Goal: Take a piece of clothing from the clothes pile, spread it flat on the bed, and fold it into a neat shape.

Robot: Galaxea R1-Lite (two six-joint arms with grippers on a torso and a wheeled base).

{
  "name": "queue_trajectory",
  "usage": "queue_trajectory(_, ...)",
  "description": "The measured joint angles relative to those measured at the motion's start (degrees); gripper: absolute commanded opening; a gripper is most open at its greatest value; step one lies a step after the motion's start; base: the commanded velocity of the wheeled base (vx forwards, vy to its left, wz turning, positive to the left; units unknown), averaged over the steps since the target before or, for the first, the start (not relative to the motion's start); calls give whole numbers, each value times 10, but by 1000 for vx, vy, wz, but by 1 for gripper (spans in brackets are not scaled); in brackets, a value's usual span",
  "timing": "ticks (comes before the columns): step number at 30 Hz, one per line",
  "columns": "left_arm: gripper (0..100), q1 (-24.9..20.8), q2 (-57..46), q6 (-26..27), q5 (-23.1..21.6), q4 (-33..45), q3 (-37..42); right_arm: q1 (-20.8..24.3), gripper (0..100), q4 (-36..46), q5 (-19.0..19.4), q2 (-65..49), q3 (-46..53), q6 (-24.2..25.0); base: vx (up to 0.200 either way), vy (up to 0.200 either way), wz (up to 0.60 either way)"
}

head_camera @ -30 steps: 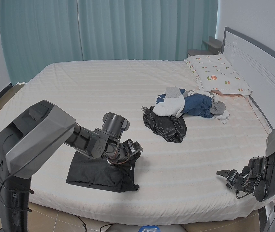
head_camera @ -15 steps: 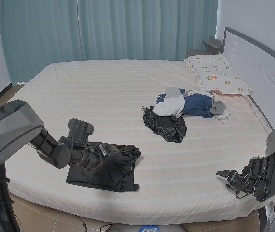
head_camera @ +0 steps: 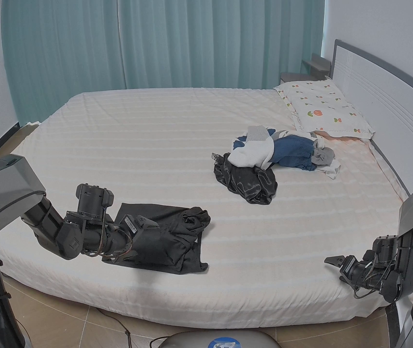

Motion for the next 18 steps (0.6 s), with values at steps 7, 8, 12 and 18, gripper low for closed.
queue_trajectory(7,100,34,-4,-4,-10,-13,13,9,100,1,-30,2,-18,-2,0,200,0)
queue_trajectory(8,100,38,-4,-3,-13,-15,14,15,100,0,-38,1,-21,-3,0,200,0)
queue_trajectory(12,100,55,-4,-2,-24,-27,18,53,100,0,-80,-9,-33,-13,0,200,0)
queue_trajectory(18,100,80,-1,1,-29,-45,21,116,100,36,-137,-31,-72,-84,0,200,0)
